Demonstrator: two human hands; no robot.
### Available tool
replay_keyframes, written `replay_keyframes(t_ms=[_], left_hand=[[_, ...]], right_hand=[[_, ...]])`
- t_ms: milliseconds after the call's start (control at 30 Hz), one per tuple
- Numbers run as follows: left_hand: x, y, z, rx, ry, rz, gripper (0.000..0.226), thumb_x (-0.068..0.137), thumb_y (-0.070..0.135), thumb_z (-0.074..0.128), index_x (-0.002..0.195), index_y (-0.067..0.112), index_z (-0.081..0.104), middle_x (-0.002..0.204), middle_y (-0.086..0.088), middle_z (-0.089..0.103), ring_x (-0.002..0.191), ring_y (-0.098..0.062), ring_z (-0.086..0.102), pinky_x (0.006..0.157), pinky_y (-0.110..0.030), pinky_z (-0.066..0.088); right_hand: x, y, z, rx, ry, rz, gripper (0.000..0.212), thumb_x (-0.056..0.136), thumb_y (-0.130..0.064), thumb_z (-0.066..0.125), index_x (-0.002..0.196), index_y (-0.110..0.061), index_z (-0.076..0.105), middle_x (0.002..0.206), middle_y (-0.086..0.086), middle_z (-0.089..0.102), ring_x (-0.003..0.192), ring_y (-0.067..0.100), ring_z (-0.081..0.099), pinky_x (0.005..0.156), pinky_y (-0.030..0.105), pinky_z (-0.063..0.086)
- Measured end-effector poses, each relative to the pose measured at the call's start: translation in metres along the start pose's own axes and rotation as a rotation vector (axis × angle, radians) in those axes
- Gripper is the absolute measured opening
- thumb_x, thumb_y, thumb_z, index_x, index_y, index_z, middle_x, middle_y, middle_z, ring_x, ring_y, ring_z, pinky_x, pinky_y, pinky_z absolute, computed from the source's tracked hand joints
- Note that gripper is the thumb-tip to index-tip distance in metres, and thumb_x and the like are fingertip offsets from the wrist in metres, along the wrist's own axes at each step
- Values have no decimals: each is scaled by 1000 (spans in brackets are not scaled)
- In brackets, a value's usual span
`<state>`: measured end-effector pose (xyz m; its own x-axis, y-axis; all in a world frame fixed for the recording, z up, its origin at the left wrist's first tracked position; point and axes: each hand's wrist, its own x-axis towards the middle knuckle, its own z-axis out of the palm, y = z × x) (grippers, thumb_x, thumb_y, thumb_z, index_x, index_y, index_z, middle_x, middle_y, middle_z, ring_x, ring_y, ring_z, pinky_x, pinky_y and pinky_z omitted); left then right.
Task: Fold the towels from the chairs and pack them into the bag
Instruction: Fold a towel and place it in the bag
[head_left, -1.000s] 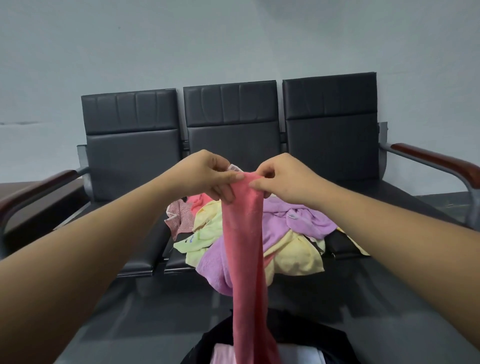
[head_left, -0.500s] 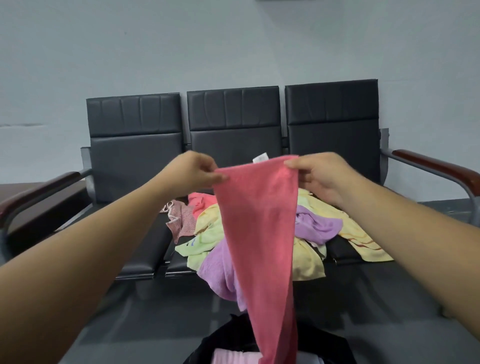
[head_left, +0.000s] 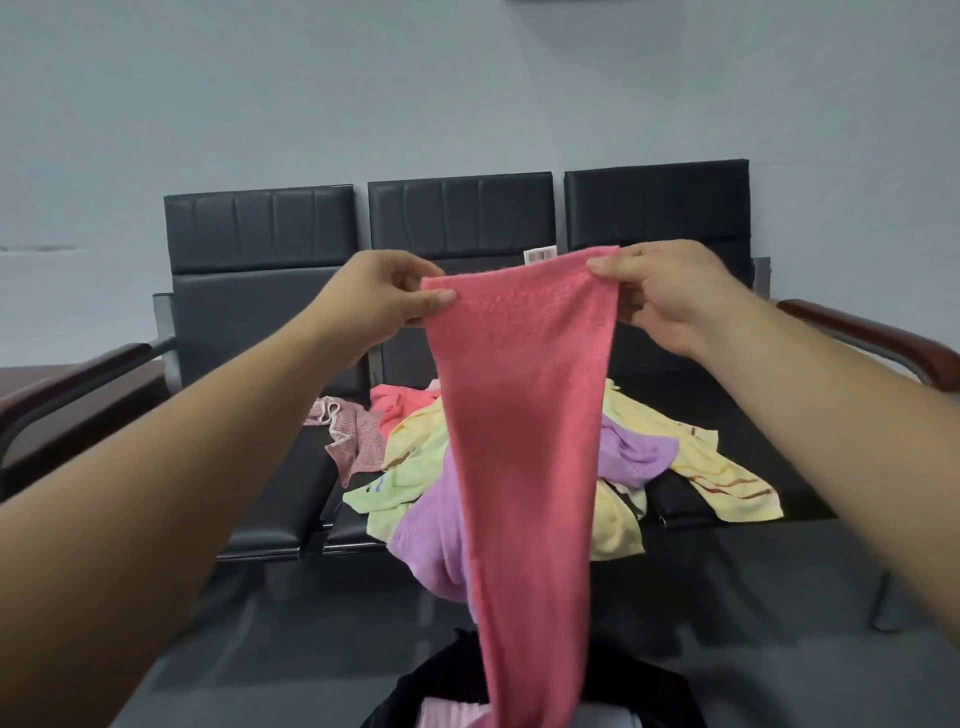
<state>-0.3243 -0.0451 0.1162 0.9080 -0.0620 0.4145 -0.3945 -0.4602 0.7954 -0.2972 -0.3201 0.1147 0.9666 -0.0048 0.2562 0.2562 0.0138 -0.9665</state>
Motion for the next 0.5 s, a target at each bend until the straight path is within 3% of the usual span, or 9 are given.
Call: replay_keyframes(t_ms=[133,233,367,500], left_hand=[[-5,-2,9,-56,-29,-18,9,96,18,69,93,10,72,90,-8,74,87,-21,71,96,-42,58],[-6,-1,16,-144,-55,3,11,100,19,63,90,15,66,79,-2,71,77,-17,69,79,-40,62],[-3,5,31,-122,-68,35,9,99,18,64,93,14,69,77,2,72,71,-10,69,65,-29,59],[1,-4,41,-97,-23,-6,11,97,19,68,95,9,72,81,-2,72,75,-17,67,75,-38,60]], right_hand=[[2,7,-1,24,-52,-25,31,86,4,74,115,-7,70,105,16,74,92,24,75,85,36,62],[-1,10,1,23,-140,-24,18,87,2,74,104,-2,76,102,16,76,95,25,73,97,42,58],[-10,23,12,119,-356,-5,11,92,-7,68,99,-14,72,90,7,72,80,24,68,79,44,57],[-17,38,27,39,-423,49,8,95,-8,67,101,-14,69,80,4,70,67,19,69,67,39,61]])
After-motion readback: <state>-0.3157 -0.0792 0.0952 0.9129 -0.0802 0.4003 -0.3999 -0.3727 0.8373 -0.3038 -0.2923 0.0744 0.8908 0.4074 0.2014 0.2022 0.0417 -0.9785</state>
